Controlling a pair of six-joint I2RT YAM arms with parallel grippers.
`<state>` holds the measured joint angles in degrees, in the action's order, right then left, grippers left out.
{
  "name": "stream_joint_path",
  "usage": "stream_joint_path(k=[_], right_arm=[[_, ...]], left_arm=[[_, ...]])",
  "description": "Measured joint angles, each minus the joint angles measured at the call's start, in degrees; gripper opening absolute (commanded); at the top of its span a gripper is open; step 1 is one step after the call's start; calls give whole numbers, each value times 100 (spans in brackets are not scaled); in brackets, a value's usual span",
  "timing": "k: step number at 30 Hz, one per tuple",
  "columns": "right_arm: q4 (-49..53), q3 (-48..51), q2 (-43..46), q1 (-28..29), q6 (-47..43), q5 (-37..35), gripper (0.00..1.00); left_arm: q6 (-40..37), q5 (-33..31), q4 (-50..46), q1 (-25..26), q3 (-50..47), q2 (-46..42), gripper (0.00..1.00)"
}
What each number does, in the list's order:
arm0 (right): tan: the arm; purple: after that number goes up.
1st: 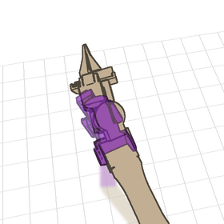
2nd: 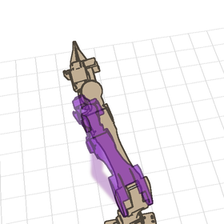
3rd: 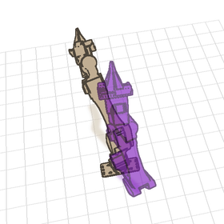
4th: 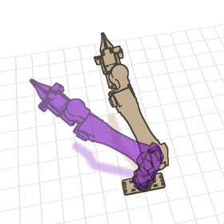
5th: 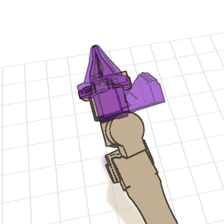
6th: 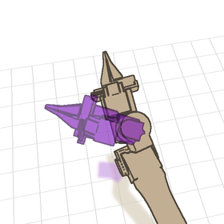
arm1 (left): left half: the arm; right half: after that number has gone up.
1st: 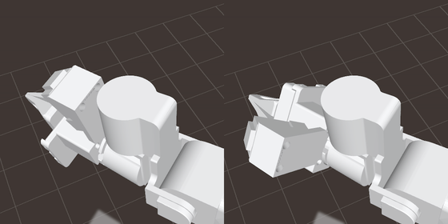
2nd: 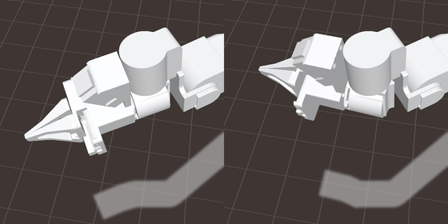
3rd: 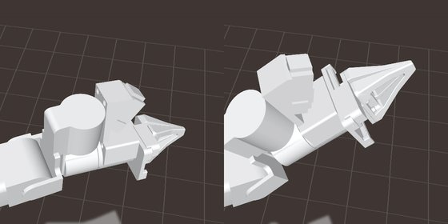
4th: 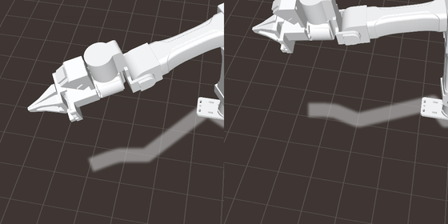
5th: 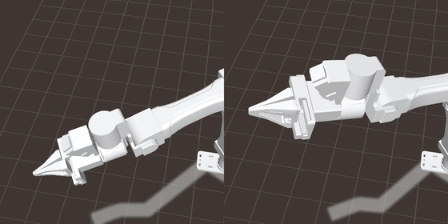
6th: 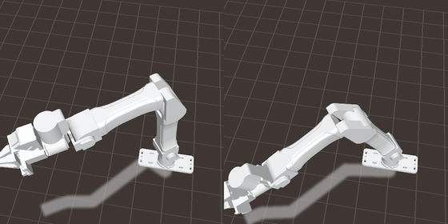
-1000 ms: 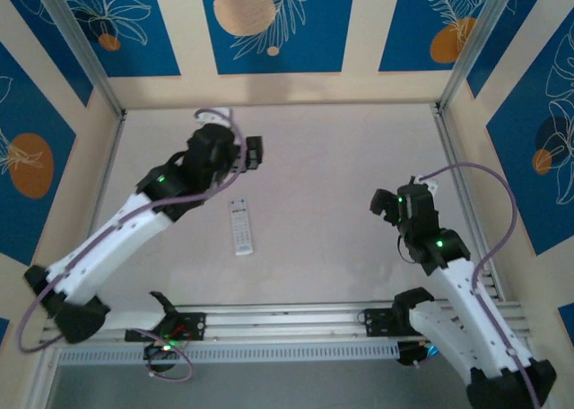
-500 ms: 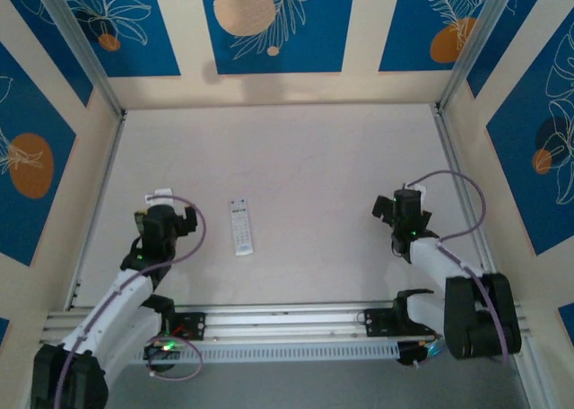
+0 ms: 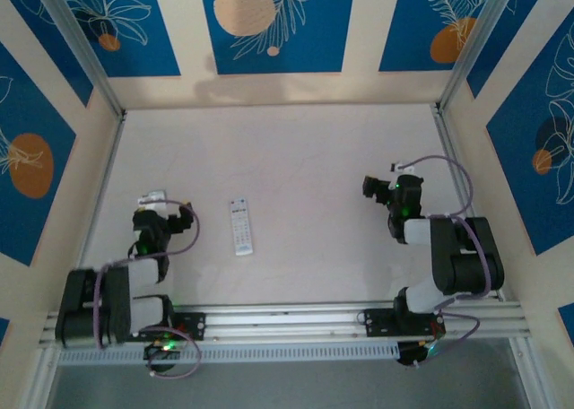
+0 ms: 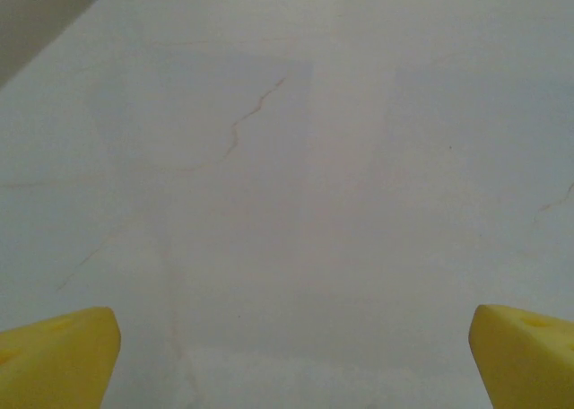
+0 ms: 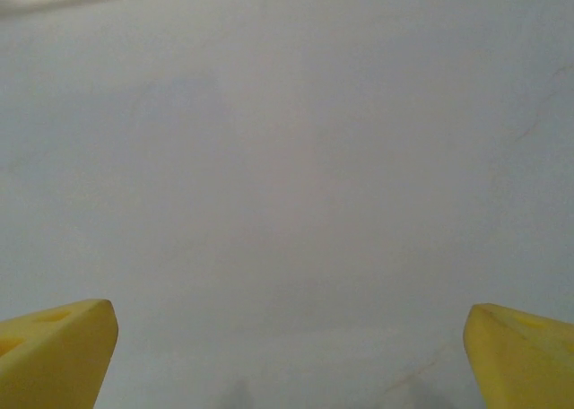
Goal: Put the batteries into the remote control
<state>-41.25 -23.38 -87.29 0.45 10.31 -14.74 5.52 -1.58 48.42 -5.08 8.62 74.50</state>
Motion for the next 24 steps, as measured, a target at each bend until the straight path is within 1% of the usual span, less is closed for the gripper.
stream_joint_path(k=[2, 3, 8, 10, 11, 12, 13, 17, 21, 24], right_arm=[[-146, 116, -59, 72, -24, -31, 99], [-170, 122, -59, 103, -46, -52, 99], [-437, 120, -52, 149, -109, -133, 99], [-468, 122, -52, 160, -114, -146, 99], [-468, 122, -52, 160, -116, -153, 99], [-468, 122, -52, 160, -122, -153, 99], [-470, 122, -52, 160, -129, -153, 99], [-470, 122, -52, 160, -129, -155, 99], [-470, 122, -52, 160, -131, -155, 99], [-470, 122, -52, 160, -131, -155, 99]], left_arm=[[94, 254, 398, -120, 321, 710, 100], [120, 348, 431, -164, 459, 879, 100], [157, 699, 1040, -170, 494, 909, 100], [120, 776, 1574, -111, 393, 1117, 100], [96, 789, 1923, -59, 365, 1377, 100], [59, 778, 1958, -11, 378, 1561, 100], [15, 717, 1801, 52, 378, 1600, 100], [-162, 498, 1596, 369, 549, 1585, 100], [-289, 452, 1451, 437, 767, 1567, 100], [-424, 501, 1054, 479, 1021, 1567, 100]])
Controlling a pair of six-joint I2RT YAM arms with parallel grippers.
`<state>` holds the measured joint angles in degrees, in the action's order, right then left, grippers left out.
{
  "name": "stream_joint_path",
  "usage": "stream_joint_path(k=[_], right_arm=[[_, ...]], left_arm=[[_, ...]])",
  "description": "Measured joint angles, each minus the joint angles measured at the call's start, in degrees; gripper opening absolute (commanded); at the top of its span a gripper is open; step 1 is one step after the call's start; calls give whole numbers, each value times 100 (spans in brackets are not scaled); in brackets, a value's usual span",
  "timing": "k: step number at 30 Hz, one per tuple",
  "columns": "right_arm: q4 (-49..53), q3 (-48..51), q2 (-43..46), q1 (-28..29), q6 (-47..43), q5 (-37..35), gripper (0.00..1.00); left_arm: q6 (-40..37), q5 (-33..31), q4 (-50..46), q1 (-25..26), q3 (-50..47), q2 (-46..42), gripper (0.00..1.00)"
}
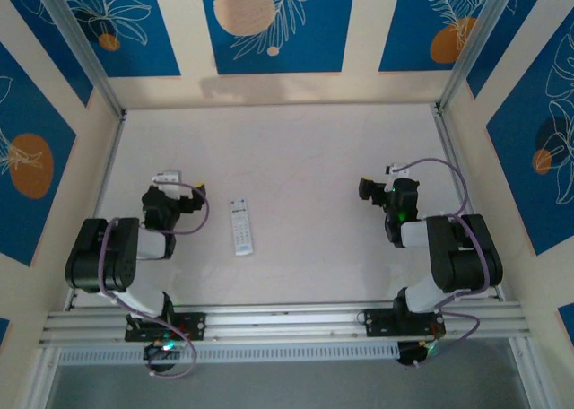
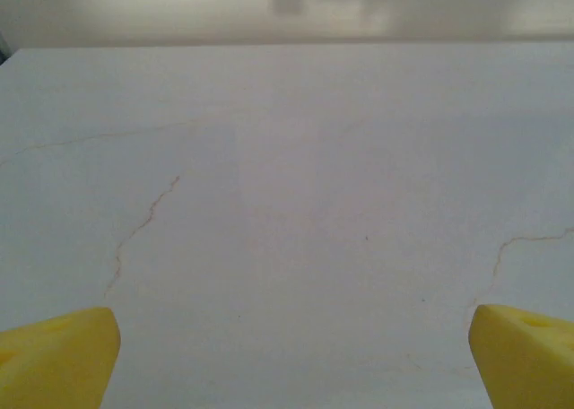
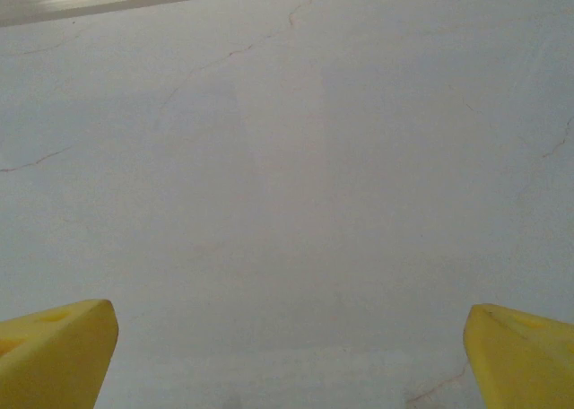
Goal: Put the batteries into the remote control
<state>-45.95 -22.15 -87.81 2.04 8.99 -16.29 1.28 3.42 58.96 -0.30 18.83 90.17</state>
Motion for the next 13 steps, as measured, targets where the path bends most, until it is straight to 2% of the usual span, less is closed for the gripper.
stream_joint_path(k=[13], right_arm=[[-28, 0, 0, 0, -2, 2, 99]], left_arm=[[-188, 87, -424, 70, 153, -4, 100]])
